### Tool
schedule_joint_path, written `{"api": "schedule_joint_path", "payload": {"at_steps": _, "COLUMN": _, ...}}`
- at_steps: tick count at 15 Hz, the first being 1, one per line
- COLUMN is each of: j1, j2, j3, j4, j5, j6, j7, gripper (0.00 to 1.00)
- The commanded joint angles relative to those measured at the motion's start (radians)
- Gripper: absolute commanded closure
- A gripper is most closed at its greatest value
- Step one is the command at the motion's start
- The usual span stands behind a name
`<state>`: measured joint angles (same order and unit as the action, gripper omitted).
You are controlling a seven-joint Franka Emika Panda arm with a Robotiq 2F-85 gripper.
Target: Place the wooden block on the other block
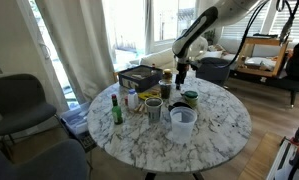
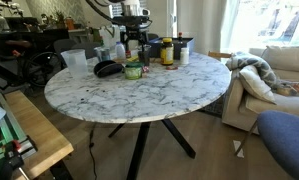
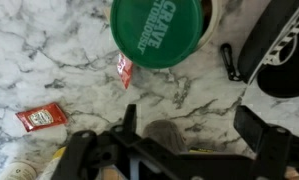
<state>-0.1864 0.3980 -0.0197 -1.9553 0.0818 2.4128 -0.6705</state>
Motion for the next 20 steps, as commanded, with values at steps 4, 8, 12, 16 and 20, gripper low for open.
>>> {"api": "schedule_joint_path", "payload": {"at_steps": 4, "j1": -0.078, "j2": -0.016, "j3": 0.018, "j4": -0.146, "j5": 0.07, "j6": 0.152, "j7": -0.056, "gripper": 0.0}}
{"api": "schedule_joint_path", "payload": {"at_steps": 8, "j1": -0.097, "j2": -0.031, "j3": 0.012, "j4": -0.168, "j5": 0.069, "j6": 0.169, "j7": -0.07, "gripper": 0.0}}
{"api": "schedule_joint_path", "payload": {"at_steps": 12, "j1": -0.088, "j2": -0.072, "j3": 0.008, "j4": -0.158, "j5": 0.04, "j6": 0.192, "j7": -0.087, "gripper": 0.0}}
{"api": "schedule_joint_path", "payload": {"at_steps": 16, "j1": -0.078, "j2": -0.021, "j3": 0.025, "j4": -0.099, "j5": 0.043, "j6": 0.177, "j7": -0.088, "gripper": 0.0}}
{"api": "schedule_joint_path", "payload": {"at_steps": 20, "j1": -0.037, "j2": 0.024, "j3": 0.056, "j4": -0.095, "j5": 0.041, "j6": 0.174, "j7": -0.048, "gripper": 0.0}}
